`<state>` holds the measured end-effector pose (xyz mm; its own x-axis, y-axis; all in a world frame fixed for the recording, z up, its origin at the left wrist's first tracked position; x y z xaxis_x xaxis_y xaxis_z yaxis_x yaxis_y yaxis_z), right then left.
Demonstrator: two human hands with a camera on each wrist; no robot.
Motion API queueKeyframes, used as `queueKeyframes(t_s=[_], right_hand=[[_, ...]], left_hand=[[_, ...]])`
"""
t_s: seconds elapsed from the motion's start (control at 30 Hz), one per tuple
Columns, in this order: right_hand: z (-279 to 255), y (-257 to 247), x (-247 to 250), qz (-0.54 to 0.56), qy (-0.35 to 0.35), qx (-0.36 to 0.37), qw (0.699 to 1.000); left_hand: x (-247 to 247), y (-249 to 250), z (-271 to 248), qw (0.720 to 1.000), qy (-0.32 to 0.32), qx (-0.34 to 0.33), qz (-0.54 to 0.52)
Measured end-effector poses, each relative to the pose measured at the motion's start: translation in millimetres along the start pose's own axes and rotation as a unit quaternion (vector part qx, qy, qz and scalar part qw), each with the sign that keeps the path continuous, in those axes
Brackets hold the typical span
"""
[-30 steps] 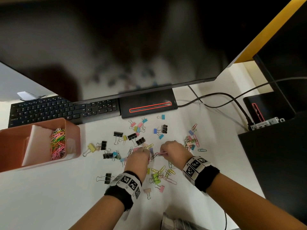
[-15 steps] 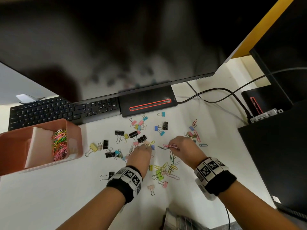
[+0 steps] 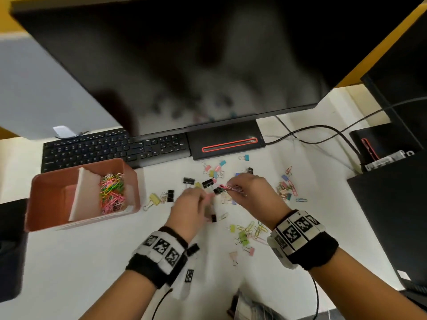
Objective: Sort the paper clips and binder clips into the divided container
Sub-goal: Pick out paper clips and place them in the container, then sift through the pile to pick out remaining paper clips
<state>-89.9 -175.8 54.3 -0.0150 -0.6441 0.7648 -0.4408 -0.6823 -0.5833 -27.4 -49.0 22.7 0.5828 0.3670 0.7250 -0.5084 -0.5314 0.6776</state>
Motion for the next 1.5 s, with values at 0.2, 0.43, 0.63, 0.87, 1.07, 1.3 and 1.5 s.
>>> queueKeyframes(t_s=[0.2,0.43,0.63,0.87,1.07,1.3,1.5], right_hand=[[49.4,-141.3,-52.9,0.030,-0.024,0.097,0.995],[97.1,-210.1,-132.5,0.086,-0.101,0.029,0.991],[51.4,-122.4,-85.1,0.125,-0.046,0.038,0.990],[-21.6,92.0,-30.6,-0.029,-0.016,-0.154,0.988],[-54.7,154.0,-34.2,-0.034,-0.076,-0.207,0.975],[-33.1,147.3,-52.4,-0.036,-0.087,-0.149,0.984],[-9.6,149.9,-42.5,0.004,-0.065,-0.129,0.990]], left_hand=[[159.3,-83.3,-51.7,0.974,0.194,0.111,0.019],[185.9,-138.4,-60.9,0.979,0.123,0.147,0.062],[144.0,-75.0,-68.1,0.991,0.126,-0.003,-0.054],[-3.8,-20.9,-33.6,0.992,-0.073,-0.043,-0.089],[-80.4,-7.4,-7.5,0.991,-0.130,-0.038,0.017],[-100.5,-13.6,18.0,0.975,-0.145,-0.022,0.169],[-100.8,-17.4,22.2,0.973,-0.135,0.005,0.187]])
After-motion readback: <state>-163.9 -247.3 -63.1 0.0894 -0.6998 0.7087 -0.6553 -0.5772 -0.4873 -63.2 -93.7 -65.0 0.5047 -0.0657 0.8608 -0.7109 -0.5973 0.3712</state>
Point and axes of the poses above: each hand's wrist, its own z-axis towards the middle knuckle, its own x-axis out of the back of the hand, y = z × x, the point moved 8 cm from there along z, towards the middle knuckle, and after that the axes turned 10 degrees about -x, right-handed, at the moved point
